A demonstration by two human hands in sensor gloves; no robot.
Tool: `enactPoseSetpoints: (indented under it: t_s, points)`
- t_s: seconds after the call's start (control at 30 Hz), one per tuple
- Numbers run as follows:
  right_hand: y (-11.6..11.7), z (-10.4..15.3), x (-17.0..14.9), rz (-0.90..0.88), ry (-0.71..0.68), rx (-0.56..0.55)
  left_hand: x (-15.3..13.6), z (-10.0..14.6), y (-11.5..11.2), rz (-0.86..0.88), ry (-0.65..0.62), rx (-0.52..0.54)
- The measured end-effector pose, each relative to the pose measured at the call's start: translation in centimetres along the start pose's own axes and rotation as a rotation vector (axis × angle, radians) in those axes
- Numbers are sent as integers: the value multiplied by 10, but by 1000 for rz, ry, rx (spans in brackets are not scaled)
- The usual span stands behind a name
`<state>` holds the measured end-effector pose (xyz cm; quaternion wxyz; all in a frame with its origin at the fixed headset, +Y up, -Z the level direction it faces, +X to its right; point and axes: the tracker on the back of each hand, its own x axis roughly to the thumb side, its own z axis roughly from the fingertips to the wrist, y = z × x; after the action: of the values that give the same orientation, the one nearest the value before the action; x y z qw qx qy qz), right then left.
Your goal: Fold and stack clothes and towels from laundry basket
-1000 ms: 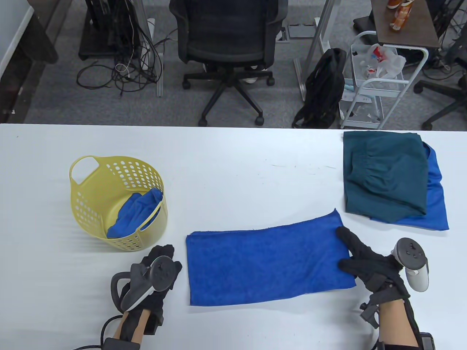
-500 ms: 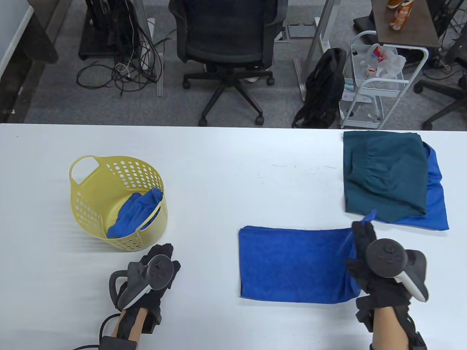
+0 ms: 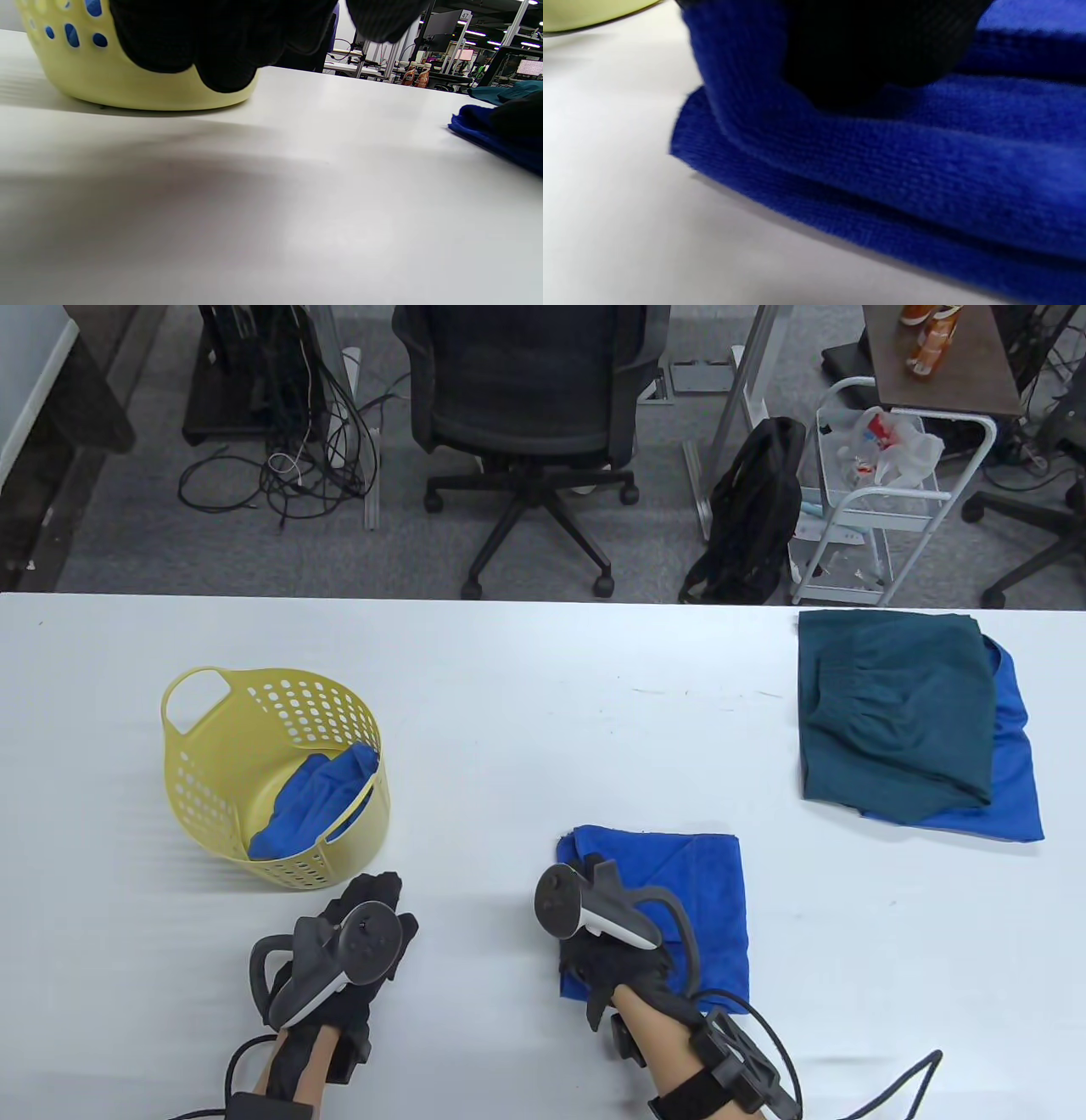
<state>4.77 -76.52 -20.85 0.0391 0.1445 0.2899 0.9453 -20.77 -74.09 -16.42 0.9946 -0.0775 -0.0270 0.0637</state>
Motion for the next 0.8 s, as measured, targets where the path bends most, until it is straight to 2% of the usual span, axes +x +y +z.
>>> enactPoseSetpoints:
  t_s: [0.07, 0.13, 0.23, 0.3, 0.4, 0.47, 0.57, 0.67, 0.8]
  points:
    - [1, 4, -2, -49, -83, 39, 0, -1, -1, -3, -1, -11]
    - [-3, 15, -10, -172, -217, 94, 1, -1, -3, -10, -2, -26]
    - [-24, 42, -43, -385, -305, -3, 4, -2, -6, -21, -12, -58]
    - [-40, 64, -82, -481, -238, -151, 10, -2, -8, -7, -40, -83]
    - [-45, 84, -135, -514, -75, -317, 28, -4, -8, 58, -103, -131]
    - [-42, 86, -165, -560, 52, -360, 50, -11, -6, 169, -143, -175]
    - [-33, 70, -192, -580, 151, -285, 98, -30, -3, 289, -211, -193]
    - [-25, 50, -203, -574, 219, -219, 161, -49, -7, 198, -329, -227]
    - [-22, 31, -212, -590, 259, -239, 230, -63, -30, -37, -498, -286]
